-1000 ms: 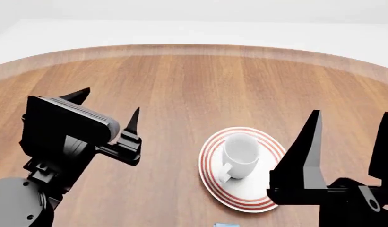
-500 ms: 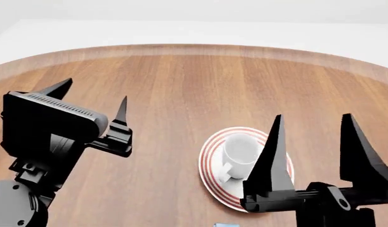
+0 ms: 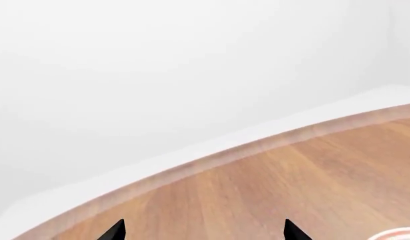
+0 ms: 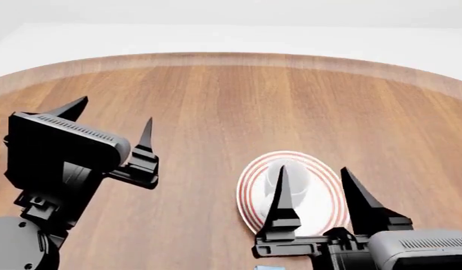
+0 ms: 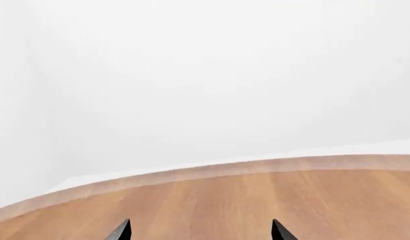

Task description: Pick up the white mug and put it on the plate, and put the chocolate pudding to the right of the plate.

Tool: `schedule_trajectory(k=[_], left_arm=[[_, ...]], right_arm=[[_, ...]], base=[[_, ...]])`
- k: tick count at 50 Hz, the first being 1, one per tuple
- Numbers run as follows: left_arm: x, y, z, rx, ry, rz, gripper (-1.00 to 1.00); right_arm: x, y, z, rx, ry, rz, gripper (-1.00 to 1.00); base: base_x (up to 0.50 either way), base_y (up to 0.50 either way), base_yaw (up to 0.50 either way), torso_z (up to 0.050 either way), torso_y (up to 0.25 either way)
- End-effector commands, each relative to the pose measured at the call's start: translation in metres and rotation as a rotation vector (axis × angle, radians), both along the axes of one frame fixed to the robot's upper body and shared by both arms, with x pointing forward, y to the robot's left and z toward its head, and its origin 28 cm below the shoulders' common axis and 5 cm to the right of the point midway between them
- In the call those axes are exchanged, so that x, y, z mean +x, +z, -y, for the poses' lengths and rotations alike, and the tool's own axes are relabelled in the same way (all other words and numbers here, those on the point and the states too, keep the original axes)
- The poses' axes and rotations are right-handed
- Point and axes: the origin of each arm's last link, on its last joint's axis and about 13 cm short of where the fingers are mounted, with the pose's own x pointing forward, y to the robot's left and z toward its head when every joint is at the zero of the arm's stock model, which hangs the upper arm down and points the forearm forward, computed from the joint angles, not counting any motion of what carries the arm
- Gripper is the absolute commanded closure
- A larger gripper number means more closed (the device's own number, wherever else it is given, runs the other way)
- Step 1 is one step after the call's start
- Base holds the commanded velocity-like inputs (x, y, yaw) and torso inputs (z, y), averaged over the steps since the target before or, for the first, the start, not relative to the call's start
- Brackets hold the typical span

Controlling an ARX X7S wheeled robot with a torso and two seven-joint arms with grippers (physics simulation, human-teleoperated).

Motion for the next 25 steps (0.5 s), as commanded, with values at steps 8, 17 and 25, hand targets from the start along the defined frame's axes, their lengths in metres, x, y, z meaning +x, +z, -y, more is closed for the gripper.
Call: schedule_trajectory(k=[8,17,25], left_arm=[[0.002,0.000,0.005,-0.031,-0.047,0.008,-1.00],[0.003,-0.002,0.006,-0.041,-0.056,-0.002,-1.00],[0.004,-0.004,0.007,-0.046,-0.063,-0.012,-1.00]], right_arm=[[-0.006,0.000,-0.008,-0.020,0.008,-0.260,-1.00],[-0.012,0.000,-0.014,0.024,0.083,-0.409,-1.00],[-0.013,0.001,-0.017,0.042,0.118,-0.491,-1.00]], base=[[0.00,0.00,0.00,0.000,0.000],[0.00,0.00,0.00,0.000,0.000],[0.00,0.00,0.00,0.000,0.000]])
